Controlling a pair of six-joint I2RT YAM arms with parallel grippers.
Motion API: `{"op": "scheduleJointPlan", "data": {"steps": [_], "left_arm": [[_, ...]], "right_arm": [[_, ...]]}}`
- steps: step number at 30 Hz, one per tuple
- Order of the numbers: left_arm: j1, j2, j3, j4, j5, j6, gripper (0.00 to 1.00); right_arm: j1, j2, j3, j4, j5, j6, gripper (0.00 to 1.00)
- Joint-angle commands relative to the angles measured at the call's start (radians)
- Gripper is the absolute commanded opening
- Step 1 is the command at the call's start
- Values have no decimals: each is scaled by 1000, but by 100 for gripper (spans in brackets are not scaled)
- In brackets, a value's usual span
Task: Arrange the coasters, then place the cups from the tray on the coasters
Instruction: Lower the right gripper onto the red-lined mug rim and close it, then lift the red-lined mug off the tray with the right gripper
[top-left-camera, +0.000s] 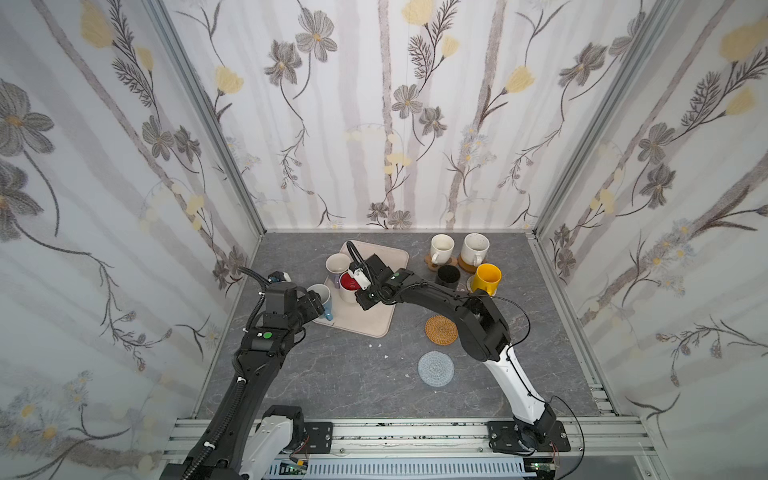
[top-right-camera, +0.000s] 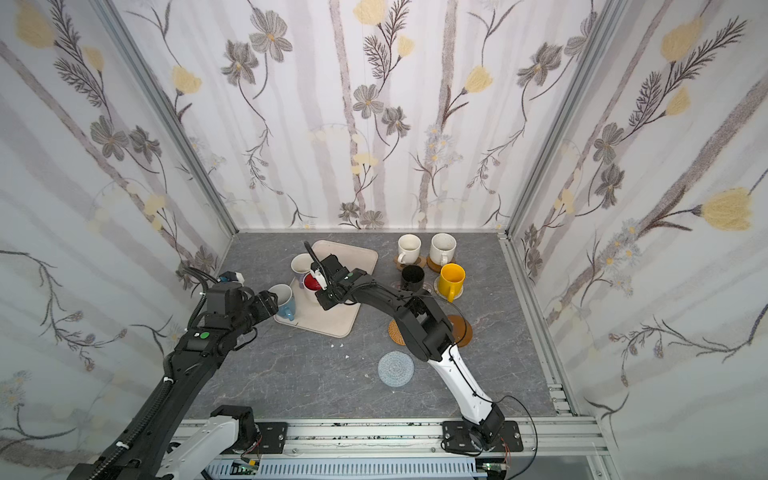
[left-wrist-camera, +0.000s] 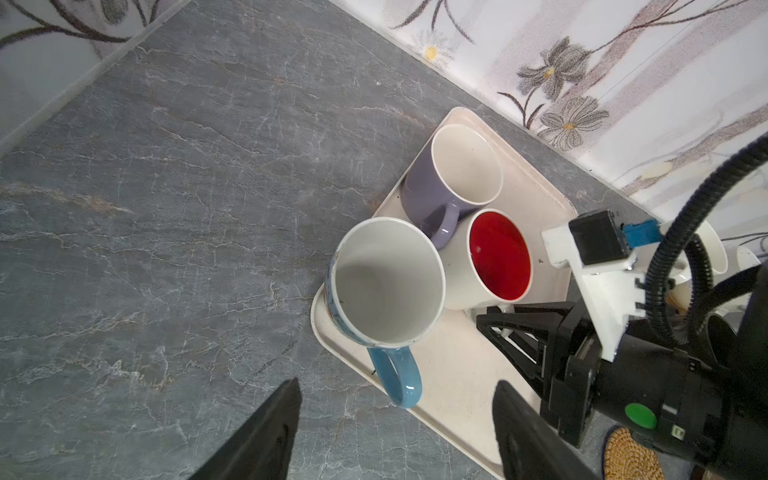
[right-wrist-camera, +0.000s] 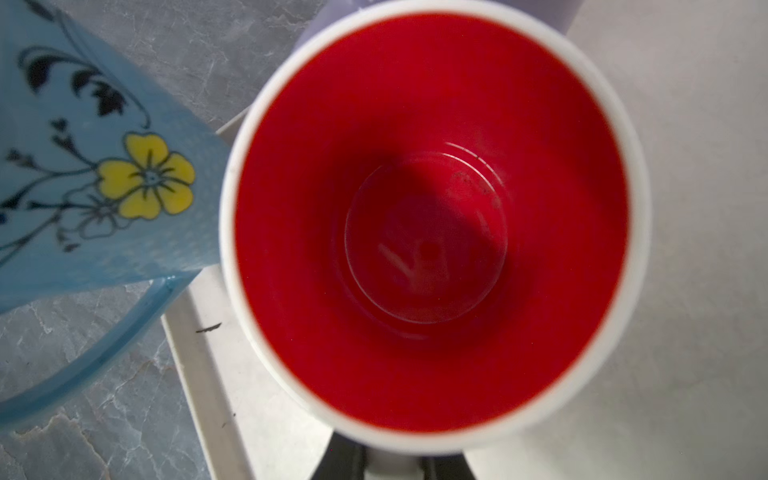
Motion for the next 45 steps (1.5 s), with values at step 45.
{"op": "scheduleJointPlan", "data": {"steps": [45], "left_arm": [[-577,334,175,234,-197,-116,79]], "right_arm": [[-23,-990,-1031,122,235,202,0]]}}
